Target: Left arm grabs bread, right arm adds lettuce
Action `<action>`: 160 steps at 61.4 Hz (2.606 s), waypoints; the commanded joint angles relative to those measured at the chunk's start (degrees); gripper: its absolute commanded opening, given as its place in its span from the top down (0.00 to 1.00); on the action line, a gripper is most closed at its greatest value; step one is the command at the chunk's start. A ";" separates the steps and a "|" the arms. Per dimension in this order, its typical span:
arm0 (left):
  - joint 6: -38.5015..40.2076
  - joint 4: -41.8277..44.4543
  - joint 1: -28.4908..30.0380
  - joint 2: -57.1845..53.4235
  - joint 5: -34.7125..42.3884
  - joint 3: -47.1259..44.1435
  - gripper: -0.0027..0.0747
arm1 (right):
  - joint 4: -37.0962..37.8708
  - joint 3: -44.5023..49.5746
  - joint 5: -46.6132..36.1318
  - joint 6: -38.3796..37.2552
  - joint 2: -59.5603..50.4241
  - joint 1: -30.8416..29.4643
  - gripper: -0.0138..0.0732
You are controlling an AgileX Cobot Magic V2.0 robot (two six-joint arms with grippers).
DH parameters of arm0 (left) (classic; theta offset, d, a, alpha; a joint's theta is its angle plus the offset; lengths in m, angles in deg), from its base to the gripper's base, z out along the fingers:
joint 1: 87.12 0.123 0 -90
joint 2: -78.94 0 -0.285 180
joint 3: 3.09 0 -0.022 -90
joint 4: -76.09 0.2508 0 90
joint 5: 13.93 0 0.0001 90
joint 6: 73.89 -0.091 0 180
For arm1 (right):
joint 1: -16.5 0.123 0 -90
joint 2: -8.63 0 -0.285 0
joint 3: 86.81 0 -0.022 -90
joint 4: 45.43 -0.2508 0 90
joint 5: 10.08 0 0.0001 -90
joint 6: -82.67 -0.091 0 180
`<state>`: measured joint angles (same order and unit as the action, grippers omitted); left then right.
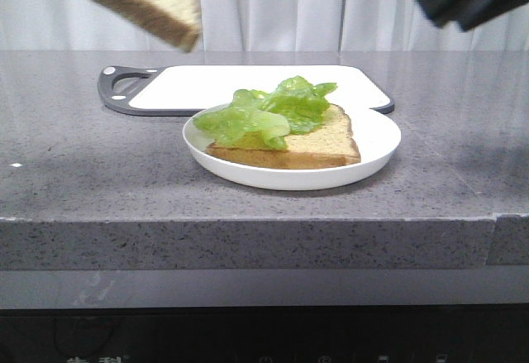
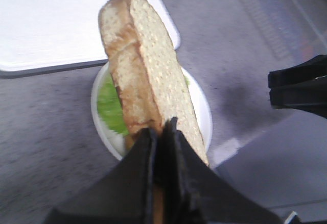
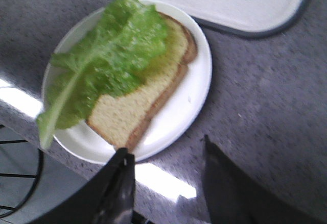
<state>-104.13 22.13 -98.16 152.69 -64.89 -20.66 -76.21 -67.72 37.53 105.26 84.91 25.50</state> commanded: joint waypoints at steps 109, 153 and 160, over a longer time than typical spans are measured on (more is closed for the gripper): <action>-12.31 -4.26 0.81 10.68 -0.99 1.68 0.37 | 15.20 3.75 7.16 -10.52 -18.17 -0.46 0.45; 32.58 53.18 2.15 -28.78 0.47 -11.10 0.37 | 25.94 10.97 7.18 -24.19 -33.39 -0.46 0.51; 32.58 53.18 2.15 -32.35 3.03 -14.07 0.38 | 25.94 11.82 5.41 -24.19 -35.07 -0.46 0.51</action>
<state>-72.41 75.20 -96.07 122.44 -67.63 -34.45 -50.86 -55.06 48.29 81.33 50.87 25.28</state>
